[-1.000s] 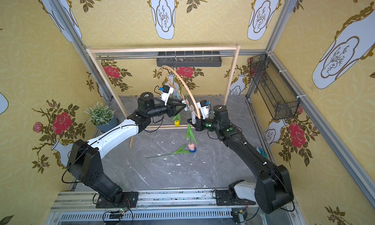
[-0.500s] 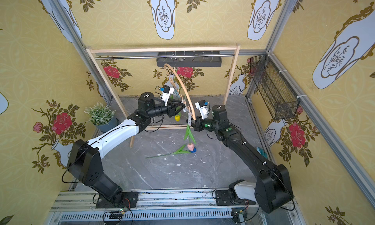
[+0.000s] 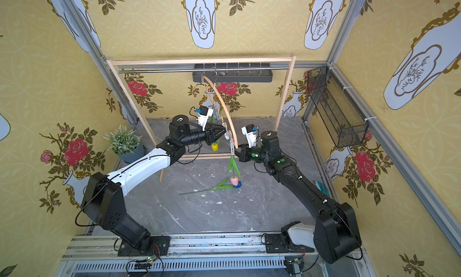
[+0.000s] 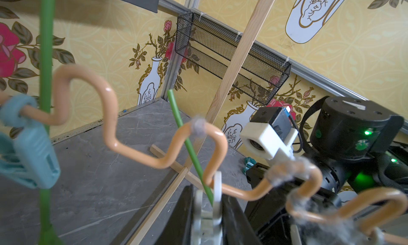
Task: Dry the flowers on a clothes hanger
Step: Open the clamp at the hanger, then clamp the flower onto the hanger.
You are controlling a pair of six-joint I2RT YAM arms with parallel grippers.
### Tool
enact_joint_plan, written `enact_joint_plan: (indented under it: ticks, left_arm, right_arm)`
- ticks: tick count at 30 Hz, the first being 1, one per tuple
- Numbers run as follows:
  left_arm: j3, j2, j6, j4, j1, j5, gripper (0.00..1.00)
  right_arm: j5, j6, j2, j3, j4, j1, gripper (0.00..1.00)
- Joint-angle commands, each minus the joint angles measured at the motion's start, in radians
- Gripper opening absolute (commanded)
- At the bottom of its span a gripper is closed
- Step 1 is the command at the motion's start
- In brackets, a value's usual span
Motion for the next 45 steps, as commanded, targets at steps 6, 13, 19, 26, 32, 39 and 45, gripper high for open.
enact_joint_plan:
  ticks: [6, 13, 19, 26, 32, 39, 45]
  left_arm:
    - [-0.043, -0.015, -0.122, 0.087, -0.004, -0.033, 0.19]
    - [-0.056, -0.009, -0.176, 0.134, -0.006, -0.034, 0.18]
    - [-0.072, -0.010, -0.189, 0.148, -0.006, -0.037, 0.18]
    - [-0.081, -0.013, -0.190, 0.149, -0.006, -0.030, 0.17]
    - [-0.078, -0.010, -0.195, 0.150, -0.006, -0.026, 0.17]
    - [-0.080, -0.011, -0.202, 0.149, -0.006, -0.029, 0.16]
    - [-0.091, -0.010, -0.223, 0.166, -0.006, -0.035, 0.20]
  right_arm:
    - [-0.018, 0.102, 0.038, -0.002, 0.215, 0.012, 0.00]
    - [-0.049, 0.084, 0.051, 0.008, 0.245, 0.047, 0.00]
    - [-0.042, 0.081, 0.057, 0.015, 0.261, 0.050, 0.00]
    - [0.040, 0.005, 0.056, 0.063, 0.164, 0.051, 0.00]
    - [0.043, -0.036, 0.065, 0.100, 0.126, 0.068, 0.00]
    - [0.048, -0.055, 0.066, 0.101, 0.115, 0.083, 0.00]
    - [0.056, -0.046, 0.049, 0.084, 0.132, 0.084, 0.00]
